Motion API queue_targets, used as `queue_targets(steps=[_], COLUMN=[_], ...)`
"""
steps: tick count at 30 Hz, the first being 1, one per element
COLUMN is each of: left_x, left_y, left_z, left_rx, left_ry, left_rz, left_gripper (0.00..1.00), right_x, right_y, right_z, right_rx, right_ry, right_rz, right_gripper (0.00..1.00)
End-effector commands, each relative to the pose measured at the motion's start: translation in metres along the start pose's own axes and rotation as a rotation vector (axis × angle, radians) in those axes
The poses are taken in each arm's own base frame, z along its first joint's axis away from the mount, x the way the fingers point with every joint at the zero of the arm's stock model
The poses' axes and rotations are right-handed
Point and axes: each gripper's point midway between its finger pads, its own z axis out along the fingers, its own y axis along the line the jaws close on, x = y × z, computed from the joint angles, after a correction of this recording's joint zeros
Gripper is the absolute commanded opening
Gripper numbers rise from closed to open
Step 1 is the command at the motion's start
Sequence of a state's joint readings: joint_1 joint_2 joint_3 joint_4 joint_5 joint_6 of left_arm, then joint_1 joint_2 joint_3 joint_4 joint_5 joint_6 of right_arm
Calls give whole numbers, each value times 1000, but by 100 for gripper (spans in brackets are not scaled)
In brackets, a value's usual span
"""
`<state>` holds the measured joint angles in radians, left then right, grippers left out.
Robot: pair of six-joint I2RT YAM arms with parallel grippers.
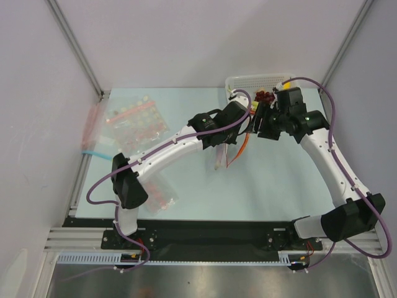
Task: Place the food in the zip-top bag and seal the zipper
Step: Place the fake vegetable in the zipper food storage bag, then adjust the zipper food storage bag at the center of the board.
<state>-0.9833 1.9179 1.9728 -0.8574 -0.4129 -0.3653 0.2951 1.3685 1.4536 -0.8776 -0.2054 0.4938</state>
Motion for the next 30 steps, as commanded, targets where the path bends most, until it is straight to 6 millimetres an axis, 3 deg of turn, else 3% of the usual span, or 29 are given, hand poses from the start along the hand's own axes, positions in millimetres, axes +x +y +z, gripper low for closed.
queue_targets(steps=[1,5,8,15,16,24,26,30], left_x=[-20,-17,-12,-11,-10,-7,-5,-4], left_y=[-5,-9,-9,-9,-9,-6,-4,-1], left_z=[-20,-18,-14,-11,-10,-3,-1,-1], left_rx=[55,73,69,60,59,26,18,1], left_ry=[-58,-50,-35,-32,-30,-12,-8,-8], left_rz=[-25,-32,-28,-26,-25,-6,-1,9], left_gripper=[0,0,0,0,0,0,0,0], right_x=[-26,-35,-47,-47,-48,-44,-38,-35], right_y=[17,9,14,-2,-1,0,10,11], right_z=[-12,5,11,23,22,5,-1,-7], right_rx=[-39,13,28,137,133,121,48,-44], right_ry=[-117,-147,-190,-166,-169,-151,-129,-88], right_rz=[-71,-86,-110,-133,-132,-138,-124,-70], right_gripper=[61,58,57,49,44,30,27,9])
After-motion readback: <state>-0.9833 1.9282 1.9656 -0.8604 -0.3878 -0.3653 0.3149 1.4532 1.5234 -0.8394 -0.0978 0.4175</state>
